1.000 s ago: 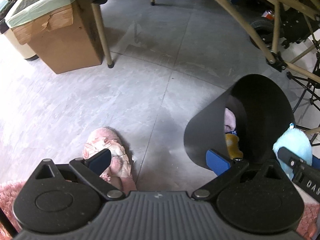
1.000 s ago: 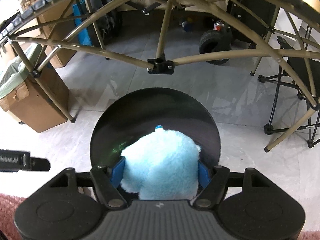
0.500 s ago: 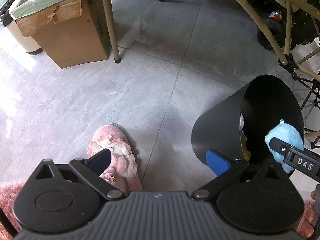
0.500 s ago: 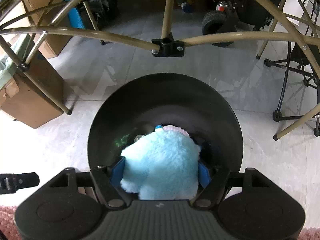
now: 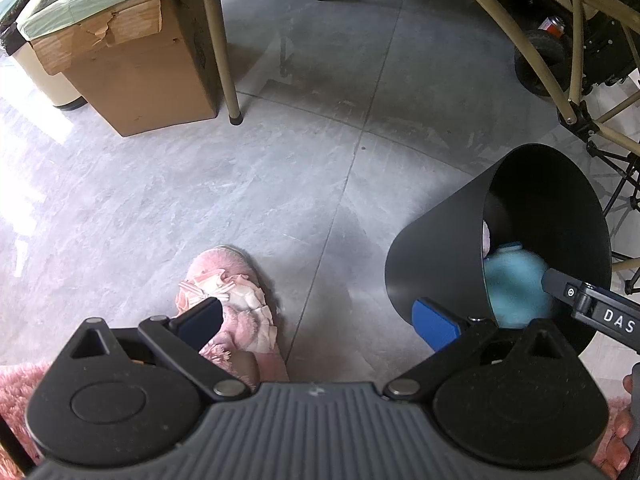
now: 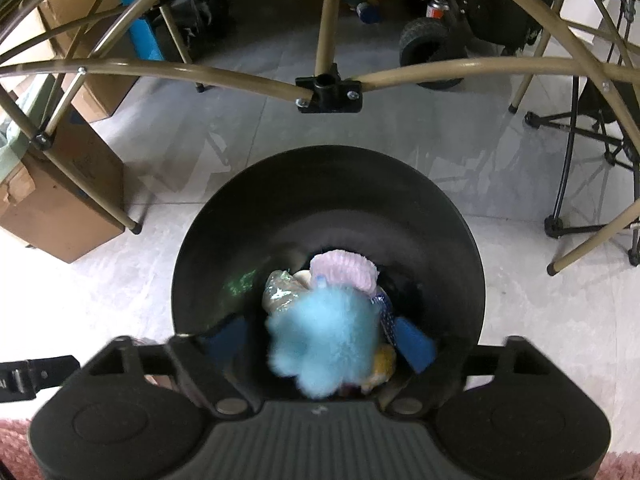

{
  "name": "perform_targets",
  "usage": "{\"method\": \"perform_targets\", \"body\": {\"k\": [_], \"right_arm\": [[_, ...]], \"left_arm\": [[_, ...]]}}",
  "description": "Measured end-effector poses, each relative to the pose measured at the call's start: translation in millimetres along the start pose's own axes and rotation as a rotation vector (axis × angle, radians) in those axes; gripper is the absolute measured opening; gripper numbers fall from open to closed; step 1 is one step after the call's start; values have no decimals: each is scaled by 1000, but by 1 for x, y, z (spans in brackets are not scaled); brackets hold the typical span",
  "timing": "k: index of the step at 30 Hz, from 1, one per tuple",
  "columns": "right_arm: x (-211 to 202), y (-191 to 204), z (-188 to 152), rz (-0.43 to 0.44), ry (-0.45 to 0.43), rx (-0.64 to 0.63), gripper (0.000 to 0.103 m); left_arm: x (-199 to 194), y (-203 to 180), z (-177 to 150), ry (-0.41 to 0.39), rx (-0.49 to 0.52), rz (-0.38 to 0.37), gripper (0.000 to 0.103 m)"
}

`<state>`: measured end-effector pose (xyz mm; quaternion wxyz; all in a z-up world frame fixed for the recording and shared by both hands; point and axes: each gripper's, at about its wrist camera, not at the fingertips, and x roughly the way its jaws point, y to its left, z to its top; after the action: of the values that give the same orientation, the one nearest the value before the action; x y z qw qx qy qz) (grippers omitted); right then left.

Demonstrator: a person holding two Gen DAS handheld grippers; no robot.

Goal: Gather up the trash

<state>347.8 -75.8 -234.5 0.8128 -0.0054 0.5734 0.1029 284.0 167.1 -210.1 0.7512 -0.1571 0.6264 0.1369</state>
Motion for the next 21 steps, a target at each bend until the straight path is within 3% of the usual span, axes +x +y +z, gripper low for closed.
{"method": "perform_targets", "body": {"k": [7, 16, 21], "right_arm": [[0, -1, -2, -1, -3, -8, 101], [-10, -2, -4, 11, -27, -27, 103], [-27, -6, -8, -2, -69, -28, 103]], "left_arm": [[0, -2, 0, -1, 7, 3, 103], [-6, -9, -2, -25, 28, -1, 103], [-21, -19, -7, -90, 50, 18, 103]]}}
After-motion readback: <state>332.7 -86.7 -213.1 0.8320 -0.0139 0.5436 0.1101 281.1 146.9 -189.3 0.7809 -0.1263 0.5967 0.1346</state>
